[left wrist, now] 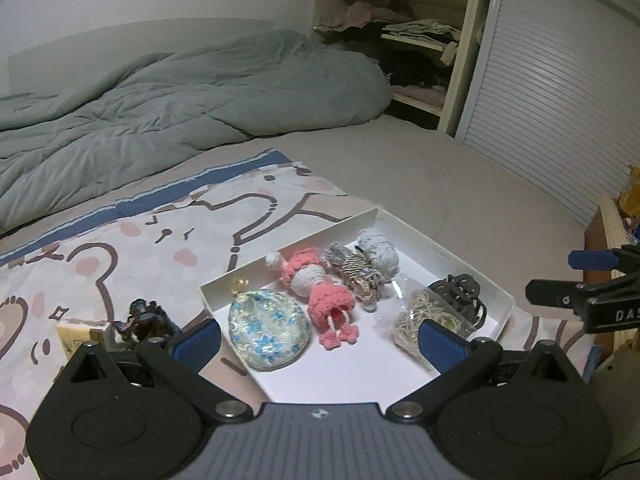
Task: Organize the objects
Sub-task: 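Withdraw both tools from the box toward the tissue pack and scrunchie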
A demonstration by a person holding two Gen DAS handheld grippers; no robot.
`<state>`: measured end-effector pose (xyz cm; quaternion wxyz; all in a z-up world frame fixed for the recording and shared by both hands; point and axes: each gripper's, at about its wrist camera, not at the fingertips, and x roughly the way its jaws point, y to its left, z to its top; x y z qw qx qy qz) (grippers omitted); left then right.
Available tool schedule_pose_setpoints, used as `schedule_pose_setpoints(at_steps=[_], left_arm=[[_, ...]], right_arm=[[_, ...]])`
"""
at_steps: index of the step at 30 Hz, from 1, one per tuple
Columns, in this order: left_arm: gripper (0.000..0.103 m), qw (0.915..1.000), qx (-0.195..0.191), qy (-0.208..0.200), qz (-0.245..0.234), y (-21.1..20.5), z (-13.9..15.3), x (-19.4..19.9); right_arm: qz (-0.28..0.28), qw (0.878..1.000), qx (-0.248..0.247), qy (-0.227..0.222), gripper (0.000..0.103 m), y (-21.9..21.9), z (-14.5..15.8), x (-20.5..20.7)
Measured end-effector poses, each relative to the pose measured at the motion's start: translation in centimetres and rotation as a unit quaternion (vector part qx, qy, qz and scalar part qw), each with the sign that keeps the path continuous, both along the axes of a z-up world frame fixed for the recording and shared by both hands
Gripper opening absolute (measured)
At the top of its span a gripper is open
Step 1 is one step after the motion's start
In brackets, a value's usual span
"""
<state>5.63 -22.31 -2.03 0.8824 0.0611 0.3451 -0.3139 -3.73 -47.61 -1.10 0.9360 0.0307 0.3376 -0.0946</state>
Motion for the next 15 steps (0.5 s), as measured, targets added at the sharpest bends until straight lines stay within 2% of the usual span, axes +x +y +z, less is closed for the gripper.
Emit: schedule_pose_setpoints(at_steps=[8,15], left_arm=[[0.103,0.9995,0.012,-0.007,0.027,1.9,-0.2,0.6],[0.103,0.9980,0.014,-0.013,0.061,4.3,0.2,1.3]], right_arm=[[0.000,1.000,0.009,-0.003,0.103,1.0,0.1,0.4],[0.010,1.000,-0.003,-0.018,0.103,2.5,0.5,1.4]])
